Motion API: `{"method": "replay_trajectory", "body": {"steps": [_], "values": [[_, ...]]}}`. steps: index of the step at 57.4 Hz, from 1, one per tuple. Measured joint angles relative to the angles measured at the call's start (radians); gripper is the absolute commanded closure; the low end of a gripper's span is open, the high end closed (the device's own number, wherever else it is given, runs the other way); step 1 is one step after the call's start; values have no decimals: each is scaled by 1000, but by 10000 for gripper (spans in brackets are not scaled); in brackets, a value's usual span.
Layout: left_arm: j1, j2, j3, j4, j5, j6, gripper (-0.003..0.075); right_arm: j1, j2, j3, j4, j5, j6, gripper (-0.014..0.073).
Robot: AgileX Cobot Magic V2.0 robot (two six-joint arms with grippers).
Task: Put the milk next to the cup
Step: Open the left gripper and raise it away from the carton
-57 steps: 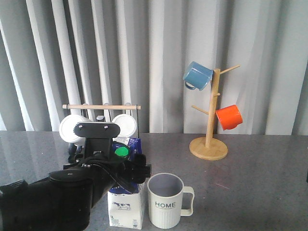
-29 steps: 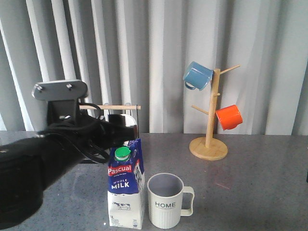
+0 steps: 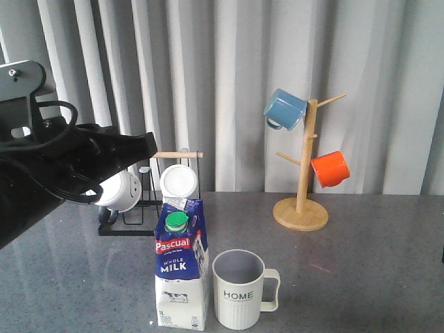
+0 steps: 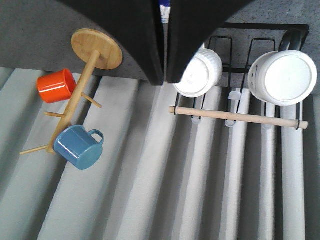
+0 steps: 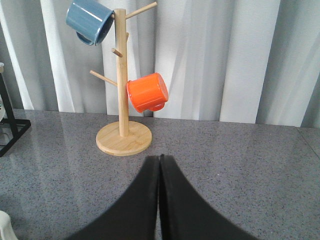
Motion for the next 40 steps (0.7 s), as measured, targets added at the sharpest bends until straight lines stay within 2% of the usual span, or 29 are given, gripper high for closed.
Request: {"method": "replay_trajectory", "body": {"steps": [12, 31, 36, 40], "values": [[0, -9, 0, 65, 88, -1, 727, 0, 0, 0, 0, 0, 0, 602], [-9, -35, 0, 81, 205, -39, 727, 0, 0, 0, 0, 0, 0, 602], [-24, -35, 3, 181, 226, -148, 727, 0, 0, 0, 0, 0, 0, 602], [-32, -35, 8, 397, 261, -328, 727, 0, 0, 0, 0, 0, 0, 602]]}}
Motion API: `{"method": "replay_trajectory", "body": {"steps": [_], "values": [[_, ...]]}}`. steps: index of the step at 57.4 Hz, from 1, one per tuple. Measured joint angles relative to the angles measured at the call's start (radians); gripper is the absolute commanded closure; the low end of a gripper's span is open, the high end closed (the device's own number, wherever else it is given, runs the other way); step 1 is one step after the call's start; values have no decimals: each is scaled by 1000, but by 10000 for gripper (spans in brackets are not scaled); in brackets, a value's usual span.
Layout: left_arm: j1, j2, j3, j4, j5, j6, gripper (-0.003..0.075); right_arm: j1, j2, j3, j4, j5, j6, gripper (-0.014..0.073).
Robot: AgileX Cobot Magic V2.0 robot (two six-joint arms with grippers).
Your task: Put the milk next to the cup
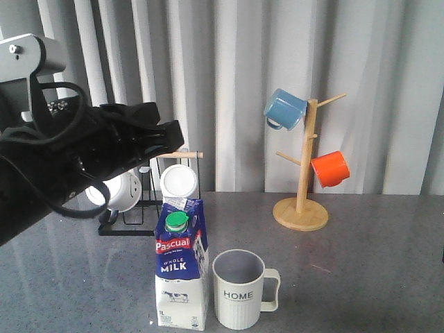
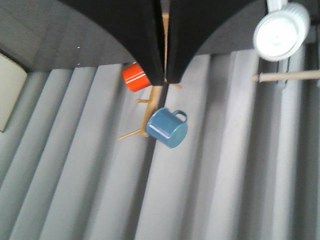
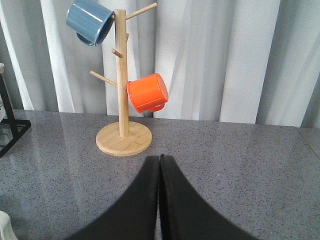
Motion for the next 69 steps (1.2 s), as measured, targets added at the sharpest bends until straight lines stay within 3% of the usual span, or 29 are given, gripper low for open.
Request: {"method": "replay_trajectory", "body": {"steps": [4, 10, 16, 20, 25, 33, 44, 69], "values": [[-1, 0, 12, 255, 55, -216, 727, 0, 0, 0, 0, 0, 0, 602], [5, 0, 26, 803, 184, -709, 727, 0, 0, 0, 0, 0, 0, 602], [24, 0, 26, 1242, 337, -1143, 727, 0, 0, 0, 0, 0, 0, 602], [47, 0, 33, 1451, 445, -1423, 727, 0, 0, 0, 0, 0, 0, 602], [77, -10, 69, 1614, 526, -1632, 727, 0, 0, 0, 0, 0, 0, 602], [128, -94, 183, 1669, 503, -1694, 727, 0, 0, 0, 0, 0, 0, 602], [244, -338, 429, 1622, 351, -1628, 727, 0, 0, 0, 0, 0, 0, 602], [499, -877, 1035, 1614, 265, -1582, 727, 0, 0, 0, 0, 0, 0, 602]]}}
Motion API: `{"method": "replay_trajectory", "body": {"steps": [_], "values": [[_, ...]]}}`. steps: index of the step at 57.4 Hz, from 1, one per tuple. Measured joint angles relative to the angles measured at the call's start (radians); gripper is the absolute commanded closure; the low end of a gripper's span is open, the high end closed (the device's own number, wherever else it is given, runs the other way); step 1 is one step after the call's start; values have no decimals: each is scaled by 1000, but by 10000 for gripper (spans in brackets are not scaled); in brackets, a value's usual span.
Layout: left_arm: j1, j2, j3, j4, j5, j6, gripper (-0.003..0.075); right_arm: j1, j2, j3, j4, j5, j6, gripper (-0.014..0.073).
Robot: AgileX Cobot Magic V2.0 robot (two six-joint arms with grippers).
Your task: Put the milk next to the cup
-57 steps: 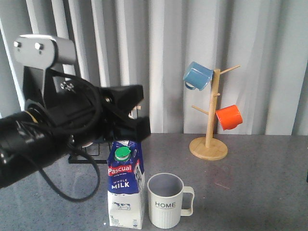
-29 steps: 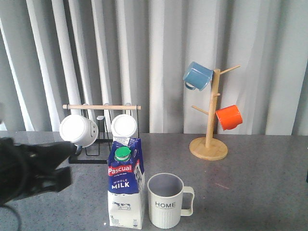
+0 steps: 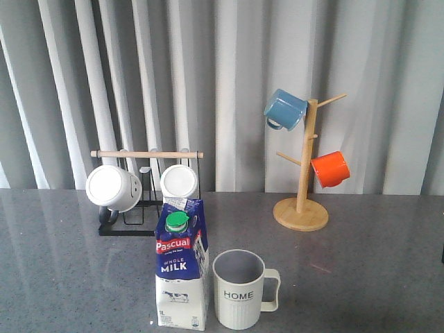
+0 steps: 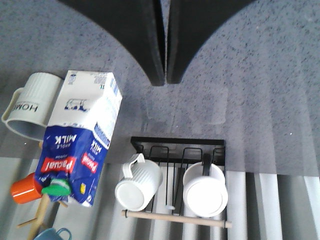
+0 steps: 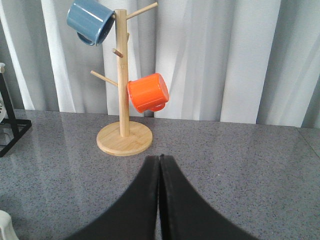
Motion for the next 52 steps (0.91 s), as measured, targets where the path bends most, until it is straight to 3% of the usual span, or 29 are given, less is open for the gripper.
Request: {"method": "replay_trajectory", "body": {"steps": [10, 15, 32, 52], "values": [[61, -135, 185, 30, -193, 21, 727, 0, 0, 0, 0, 0, 0, 602], [71, -192, 217, 37, -203, 47, 727, 0, 0, 0, 0, 0, 0, 602], [83, -313, 218, 25, -80, 231, 727, 0, 0, 0, 0, 0, 0, 602], [129, -411, 218, -193, 143, 434, 727, 0, 0, 0, 0, 0, 0, 602]]}}
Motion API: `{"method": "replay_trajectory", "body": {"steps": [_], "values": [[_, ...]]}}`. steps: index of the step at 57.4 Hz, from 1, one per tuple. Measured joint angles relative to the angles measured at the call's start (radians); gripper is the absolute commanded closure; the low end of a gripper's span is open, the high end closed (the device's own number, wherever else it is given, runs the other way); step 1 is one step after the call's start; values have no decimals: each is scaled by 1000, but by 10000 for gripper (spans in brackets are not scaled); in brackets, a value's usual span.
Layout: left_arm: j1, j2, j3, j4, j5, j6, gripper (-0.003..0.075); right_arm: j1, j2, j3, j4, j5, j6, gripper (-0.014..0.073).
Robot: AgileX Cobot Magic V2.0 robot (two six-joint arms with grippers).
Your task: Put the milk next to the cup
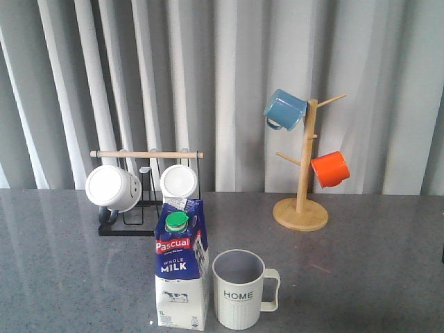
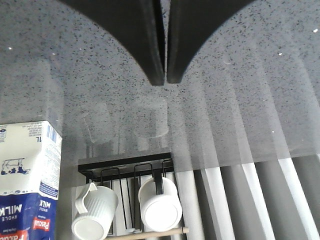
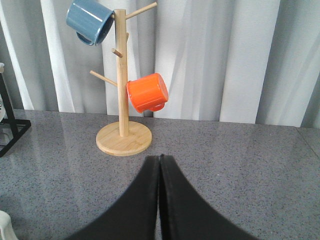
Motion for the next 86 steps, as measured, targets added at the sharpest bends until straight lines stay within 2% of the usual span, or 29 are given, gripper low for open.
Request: {"method": "replay_trajectory", "body": {"steps": [8, 27, 86], "values": [[-1, 0, 0, -54, -11, 6, 727, 0, 0, 0, 0, 0, 0, 602], [-4, 0, 0, -70, -71, -96, 727, 0, 0, 0, 0, 0, 0, 602], [-4, 0, 0, -58, -103, -103, 727, 0, 0, 0, 0, 0, 0, 602]]}}
